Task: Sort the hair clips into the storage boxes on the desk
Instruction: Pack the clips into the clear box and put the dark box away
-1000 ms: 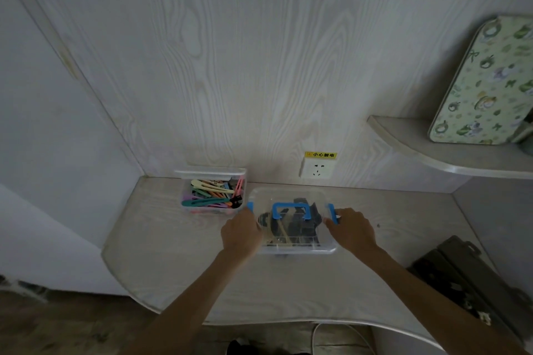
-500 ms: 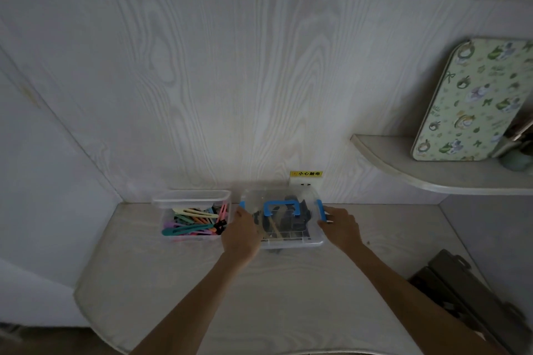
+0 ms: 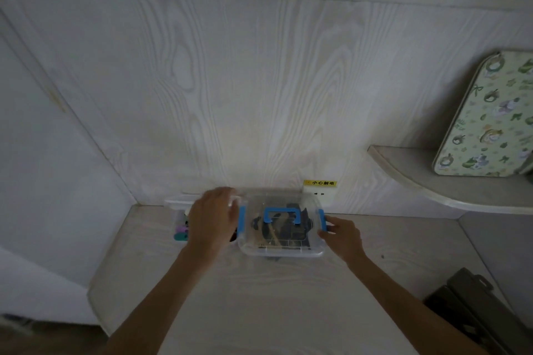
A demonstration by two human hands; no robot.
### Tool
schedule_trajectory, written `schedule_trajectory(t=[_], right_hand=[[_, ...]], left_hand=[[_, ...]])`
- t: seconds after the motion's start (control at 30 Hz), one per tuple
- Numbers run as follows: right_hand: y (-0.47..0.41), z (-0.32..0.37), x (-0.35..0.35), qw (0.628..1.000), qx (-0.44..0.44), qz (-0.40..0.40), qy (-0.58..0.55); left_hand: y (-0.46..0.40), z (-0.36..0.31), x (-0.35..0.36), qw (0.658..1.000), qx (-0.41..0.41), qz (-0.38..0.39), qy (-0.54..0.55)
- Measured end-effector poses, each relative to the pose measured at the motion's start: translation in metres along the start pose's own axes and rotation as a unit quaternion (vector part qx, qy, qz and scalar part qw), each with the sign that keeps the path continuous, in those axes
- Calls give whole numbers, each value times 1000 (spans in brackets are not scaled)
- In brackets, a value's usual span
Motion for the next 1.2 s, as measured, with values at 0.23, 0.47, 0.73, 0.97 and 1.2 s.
schedule_trajectory(t=[0.23, 0.47, 0.73, 0.97, 1.2], right_hand=[[5, 25, 34, 999, 3, 9, -53], [15, 61, 86, 997, 25, 44, -59], [70, 200, 165, 935, -319, 106, 115], [66, 204, 274, 802, -427, 153, 389], [66, 199, 281, 745, -437, 167, 475]], left_hand=[[6, 94, 18, 998, -42, 48, -28], [9, 158, 19, 997, -55, 41, -25], [55, 198, 57, 991, 29, 122, 47], [58, 212, 53, 985, 93, 107, 97], [33, 247, 40, 982, 122, 121, -73]])
Point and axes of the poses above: each hand's wrist, its own y-axis away from the middle knuckle, its own x-axis out of the palm, z = x × y, the point moved 6 cm from there along -y, towards the middle knuckle, and after that the axes turned 6 degrees about -y, right-handed, at the moved point
